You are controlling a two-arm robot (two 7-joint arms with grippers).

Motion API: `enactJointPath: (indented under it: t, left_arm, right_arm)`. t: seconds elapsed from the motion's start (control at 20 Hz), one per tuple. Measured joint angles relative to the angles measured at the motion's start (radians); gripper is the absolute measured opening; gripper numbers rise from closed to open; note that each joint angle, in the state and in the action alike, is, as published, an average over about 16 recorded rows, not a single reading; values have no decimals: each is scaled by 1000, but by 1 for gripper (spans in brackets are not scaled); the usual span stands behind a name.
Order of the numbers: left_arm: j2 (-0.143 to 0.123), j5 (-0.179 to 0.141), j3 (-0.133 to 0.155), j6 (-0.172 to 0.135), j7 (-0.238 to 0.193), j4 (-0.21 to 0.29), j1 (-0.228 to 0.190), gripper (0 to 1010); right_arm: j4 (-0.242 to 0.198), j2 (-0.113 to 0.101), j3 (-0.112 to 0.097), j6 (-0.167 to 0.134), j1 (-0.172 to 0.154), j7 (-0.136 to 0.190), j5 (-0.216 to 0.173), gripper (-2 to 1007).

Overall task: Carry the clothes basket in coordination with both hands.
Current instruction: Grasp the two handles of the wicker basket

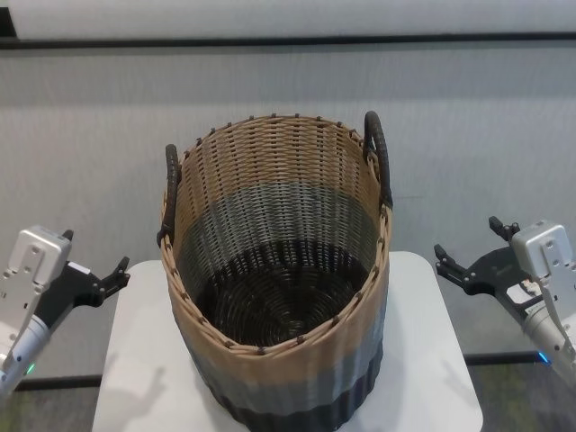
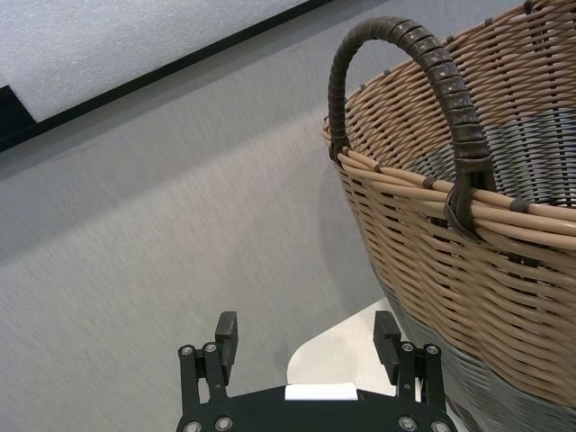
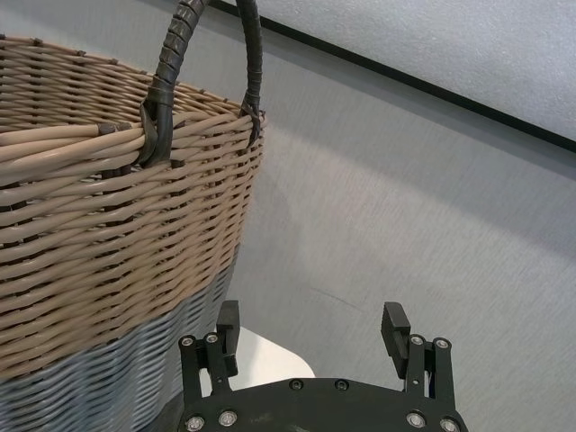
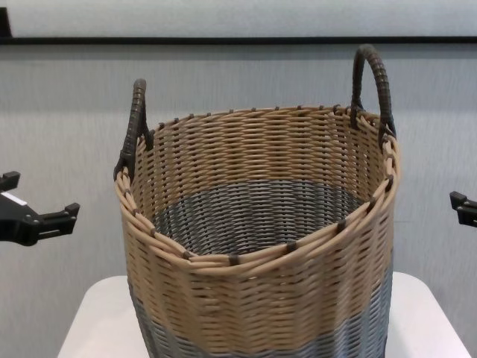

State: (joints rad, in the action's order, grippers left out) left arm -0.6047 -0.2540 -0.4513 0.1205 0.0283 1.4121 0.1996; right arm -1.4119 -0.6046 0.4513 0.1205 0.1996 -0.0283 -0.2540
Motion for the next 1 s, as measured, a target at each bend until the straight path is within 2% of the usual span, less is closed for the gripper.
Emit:
enactJointPath:
  t: [1.0]
  left_arm:
    - [0,0,0,0,0,0,0,1002]
  right_arm:
    - [0,0,0,0,0,0,0,1005]
